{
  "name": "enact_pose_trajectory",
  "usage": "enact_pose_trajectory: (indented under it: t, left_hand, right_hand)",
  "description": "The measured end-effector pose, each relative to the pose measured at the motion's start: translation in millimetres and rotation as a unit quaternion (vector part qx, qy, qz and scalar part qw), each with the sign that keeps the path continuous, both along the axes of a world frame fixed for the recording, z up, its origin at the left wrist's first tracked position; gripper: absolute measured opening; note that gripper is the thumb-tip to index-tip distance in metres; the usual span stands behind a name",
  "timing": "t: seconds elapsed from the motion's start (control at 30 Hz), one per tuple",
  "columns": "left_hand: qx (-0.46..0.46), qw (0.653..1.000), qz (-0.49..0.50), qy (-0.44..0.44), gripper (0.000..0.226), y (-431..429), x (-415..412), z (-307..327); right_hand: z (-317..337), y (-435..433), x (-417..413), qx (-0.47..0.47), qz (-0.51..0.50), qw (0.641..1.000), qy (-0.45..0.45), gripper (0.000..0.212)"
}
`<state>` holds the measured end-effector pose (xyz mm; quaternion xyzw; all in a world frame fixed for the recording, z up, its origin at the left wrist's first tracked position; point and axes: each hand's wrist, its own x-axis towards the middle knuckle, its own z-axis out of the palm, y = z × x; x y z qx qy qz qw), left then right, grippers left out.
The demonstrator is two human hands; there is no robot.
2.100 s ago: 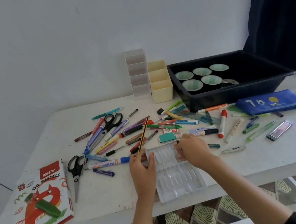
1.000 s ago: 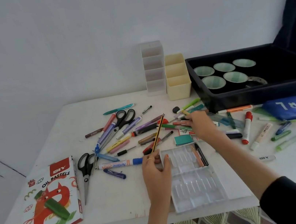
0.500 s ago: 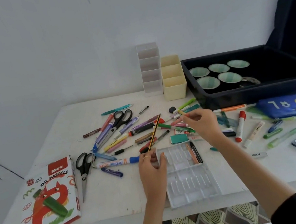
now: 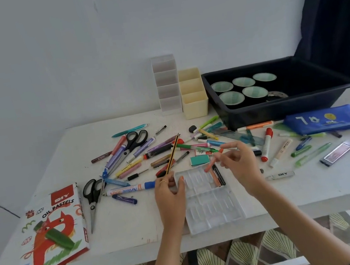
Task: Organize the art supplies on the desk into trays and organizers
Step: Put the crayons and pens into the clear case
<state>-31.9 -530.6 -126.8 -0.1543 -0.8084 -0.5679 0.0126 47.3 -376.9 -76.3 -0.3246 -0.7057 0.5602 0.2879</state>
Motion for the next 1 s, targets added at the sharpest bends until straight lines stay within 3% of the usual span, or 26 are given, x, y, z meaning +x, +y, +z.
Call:
enact_pose_trajectory:
  t: [0.23,0.5,0.83,0.9,1.0]
  left_hand:
    - [-0.001,1.0,0.002,-0.018,0.033,-0.8,0.1,-3.7]
    - [-0.005,1.0,0.003,-0.015,0.034,0.2,1.9,-4.5]
    - [-0.013,1.0,0.012,-0.016,0.034,0.9,1.7,-3.0]
    - [-0.012,1.0,0.013,-0.015,0.035,0.9,2.0,-0.9]
    - [-0.011,1.0,0.015,-0.012,0.034,1.1,2.0,-0.5]
  right_hand:
    - [-12.0,-9.2,3.2,0.115,0.082,0.988,-0.065,0.023]
    - [-31.3,-12.3,7.5,0.267,0.168,0.931,-0.185,0.059]
    - [-15.1,-17.4,1.3,0.491,0.178,0.758,-0.39,0.05]
    - [-11.6,-18.2,-1.1,0.499,0.178,0.746,-0.404,0.049]
    - [-12.0,-19.3,-1.3,0.478,0.169,0.759,-0.408,0.049]
